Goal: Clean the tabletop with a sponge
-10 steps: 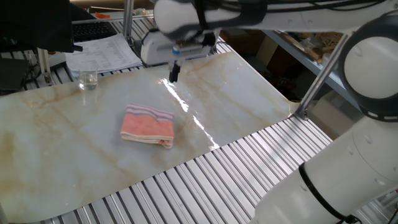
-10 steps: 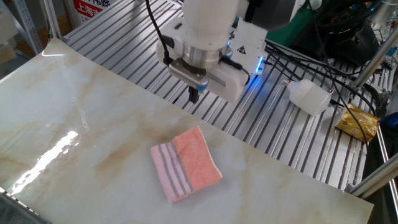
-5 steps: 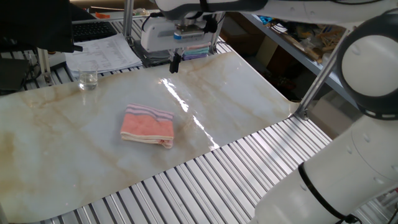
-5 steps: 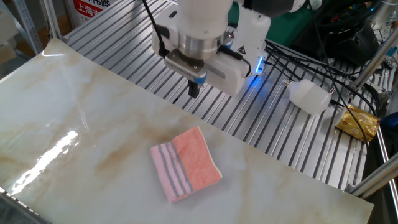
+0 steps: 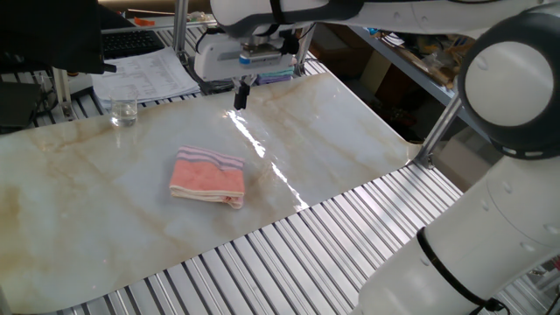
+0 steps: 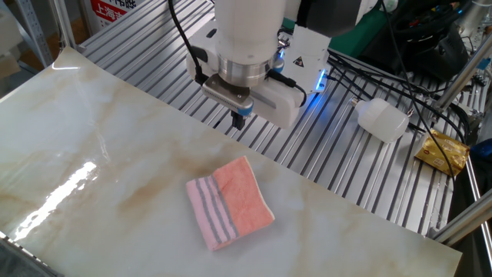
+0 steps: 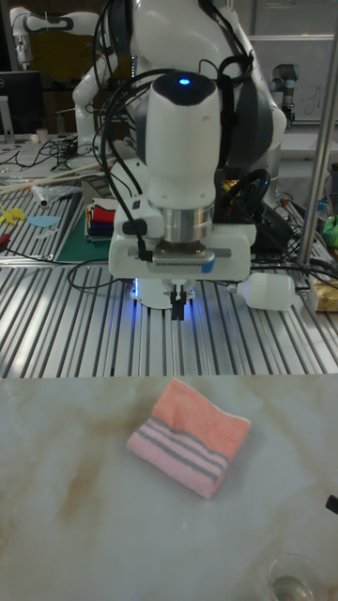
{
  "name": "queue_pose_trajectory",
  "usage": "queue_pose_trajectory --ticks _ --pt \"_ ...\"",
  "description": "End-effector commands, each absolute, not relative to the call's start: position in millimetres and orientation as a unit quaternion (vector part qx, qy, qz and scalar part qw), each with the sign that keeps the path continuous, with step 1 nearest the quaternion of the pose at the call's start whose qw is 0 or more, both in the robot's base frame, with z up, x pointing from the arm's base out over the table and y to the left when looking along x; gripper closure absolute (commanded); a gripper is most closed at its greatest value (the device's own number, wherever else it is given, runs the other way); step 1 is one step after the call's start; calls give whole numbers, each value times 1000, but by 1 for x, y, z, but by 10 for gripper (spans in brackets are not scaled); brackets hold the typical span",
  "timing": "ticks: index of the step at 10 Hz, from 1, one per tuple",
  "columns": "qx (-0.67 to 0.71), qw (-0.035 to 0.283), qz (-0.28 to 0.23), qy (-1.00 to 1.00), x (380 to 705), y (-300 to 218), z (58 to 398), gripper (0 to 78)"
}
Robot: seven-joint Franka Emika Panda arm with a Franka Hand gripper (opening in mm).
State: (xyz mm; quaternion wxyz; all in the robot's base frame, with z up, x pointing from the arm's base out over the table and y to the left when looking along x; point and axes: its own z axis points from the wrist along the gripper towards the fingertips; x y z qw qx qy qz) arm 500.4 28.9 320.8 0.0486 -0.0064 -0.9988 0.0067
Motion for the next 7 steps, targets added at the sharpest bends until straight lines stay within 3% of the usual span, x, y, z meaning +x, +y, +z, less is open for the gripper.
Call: queue_pose_trajectory --ticks 1,7 --pt "-7 47 8 -999 501 29 324 764" --pt "-4 41 12 -999 501 29 324 764"
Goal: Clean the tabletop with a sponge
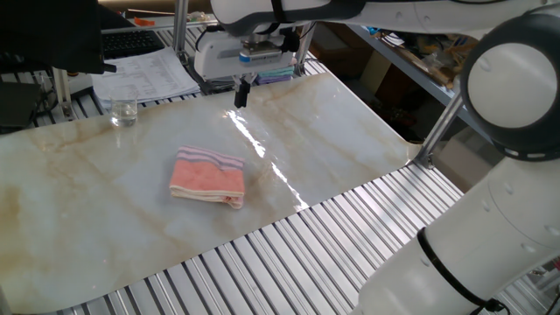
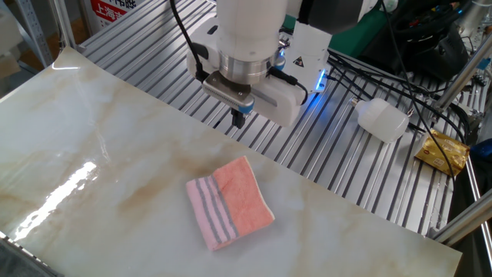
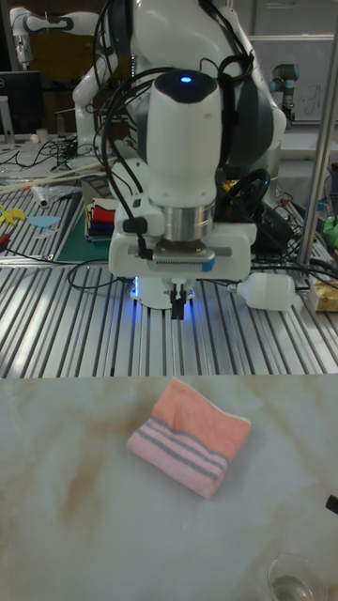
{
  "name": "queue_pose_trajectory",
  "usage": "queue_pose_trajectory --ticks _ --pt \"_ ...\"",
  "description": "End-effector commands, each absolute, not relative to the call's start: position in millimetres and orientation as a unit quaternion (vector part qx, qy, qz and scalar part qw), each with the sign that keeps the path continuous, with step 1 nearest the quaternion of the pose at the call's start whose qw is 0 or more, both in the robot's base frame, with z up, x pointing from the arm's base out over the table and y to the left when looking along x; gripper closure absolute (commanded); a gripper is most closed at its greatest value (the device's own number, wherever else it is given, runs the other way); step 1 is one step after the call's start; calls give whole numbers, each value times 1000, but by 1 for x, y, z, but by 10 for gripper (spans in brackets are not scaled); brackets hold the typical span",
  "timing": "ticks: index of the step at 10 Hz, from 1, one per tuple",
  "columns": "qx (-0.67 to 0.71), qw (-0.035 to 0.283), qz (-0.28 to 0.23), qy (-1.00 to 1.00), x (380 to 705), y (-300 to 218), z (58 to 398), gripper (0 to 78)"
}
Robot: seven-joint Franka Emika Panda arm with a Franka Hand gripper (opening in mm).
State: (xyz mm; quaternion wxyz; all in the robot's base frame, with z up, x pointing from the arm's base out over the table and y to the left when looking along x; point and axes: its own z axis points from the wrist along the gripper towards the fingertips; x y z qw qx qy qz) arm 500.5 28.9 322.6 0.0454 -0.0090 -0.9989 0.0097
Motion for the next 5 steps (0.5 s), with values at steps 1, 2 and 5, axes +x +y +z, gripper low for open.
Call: queue_pose_trajectory --ticks 1,2,5 --pt "-4 41 12 -999 501 29 324 764" --pt "-3 41 12 -999 501 29 324 764" --pt "-2 41 12 -999 501 30 324 764"
